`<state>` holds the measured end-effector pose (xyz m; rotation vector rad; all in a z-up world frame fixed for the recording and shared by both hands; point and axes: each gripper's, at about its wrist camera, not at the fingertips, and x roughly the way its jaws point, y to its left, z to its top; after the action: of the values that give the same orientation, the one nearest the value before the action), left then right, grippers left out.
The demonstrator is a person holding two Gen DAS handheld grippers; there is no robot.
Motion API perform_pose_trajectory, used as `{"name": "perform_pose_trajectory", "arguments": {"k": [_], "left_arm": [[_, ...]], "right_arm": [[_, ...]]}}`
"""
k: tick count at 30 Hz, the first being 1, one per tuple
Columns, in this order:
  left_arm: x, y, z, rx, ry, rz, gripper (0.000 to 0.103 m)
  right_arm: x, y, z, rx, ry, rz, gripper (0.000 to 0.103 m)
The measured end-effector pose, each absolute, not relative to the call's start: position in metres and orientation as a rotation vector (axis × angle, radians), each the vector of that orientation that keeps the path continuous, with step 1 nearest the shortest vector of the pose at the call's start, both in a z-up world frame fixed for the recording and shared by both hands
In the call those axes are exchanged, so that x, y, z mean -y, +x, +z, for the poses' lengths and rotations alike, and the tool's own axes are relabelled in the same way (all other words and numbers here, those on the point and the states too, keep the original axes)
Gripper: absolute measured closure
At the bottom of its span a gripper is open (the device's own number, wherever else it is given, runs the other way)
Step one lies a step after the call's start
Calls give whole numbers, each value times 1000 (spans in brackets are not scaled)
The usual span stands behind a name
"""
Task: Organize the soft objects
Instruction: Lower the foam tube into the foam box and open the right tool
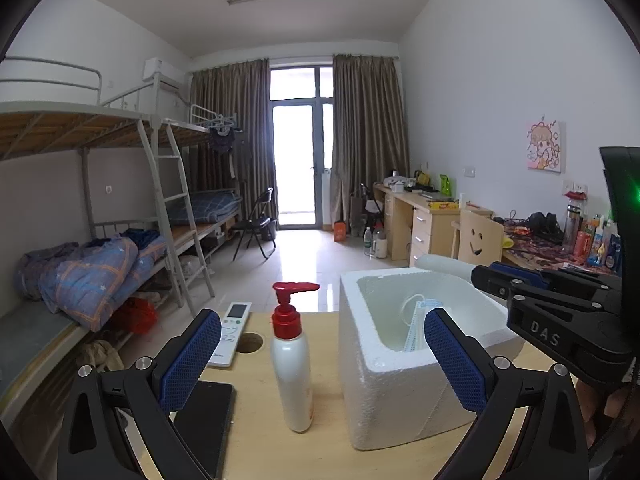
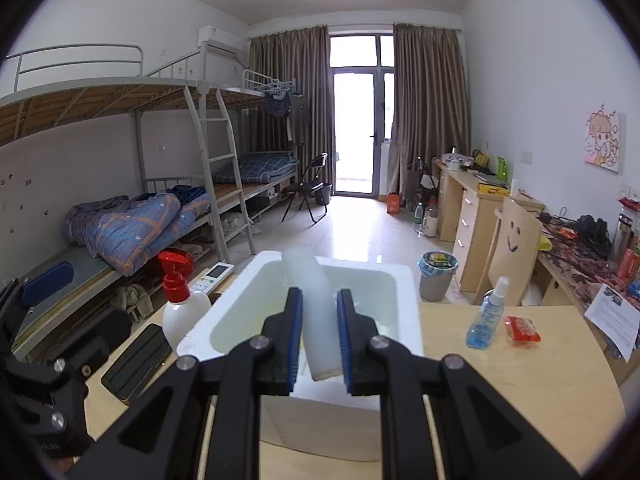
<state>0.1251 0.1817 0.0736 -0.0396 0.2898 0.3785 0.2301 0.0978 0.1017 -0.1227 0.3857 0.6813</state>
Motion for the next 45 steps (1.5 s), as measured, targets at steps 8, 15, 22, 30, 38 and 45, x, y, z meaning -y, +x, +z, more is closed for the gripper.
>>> {"name": "perform_pose_trajectory", "arguments": {"k": [8, 15, 22, 30, 38, 45], "left_arm": [[-186, 127, 69, -297, -50, 384, 1], [-186, 129, 67, -308, -51, 373, 1], [-185, 131, 68, -312, -49, 381, 1], [-181, 127, 69, -310, -50, 387, 1], [-175, 115, 72, -298, -71, 383, 1], [-158, 94, 82, -270, -105, 364, 1]], "right_arm": [[-112, 233, 98, -396, -139, 690, 84], [-115, 243, 93, -405, -126, 690, 70], [-105, 243, 98, -367, -90, 679, 25], [-98, 234, 104, -341, -98, 673, 21], [-82, 210, 110, -291, -139, 654, 0], [-55, 187, 121, -258, -137, 645, 0]]}}
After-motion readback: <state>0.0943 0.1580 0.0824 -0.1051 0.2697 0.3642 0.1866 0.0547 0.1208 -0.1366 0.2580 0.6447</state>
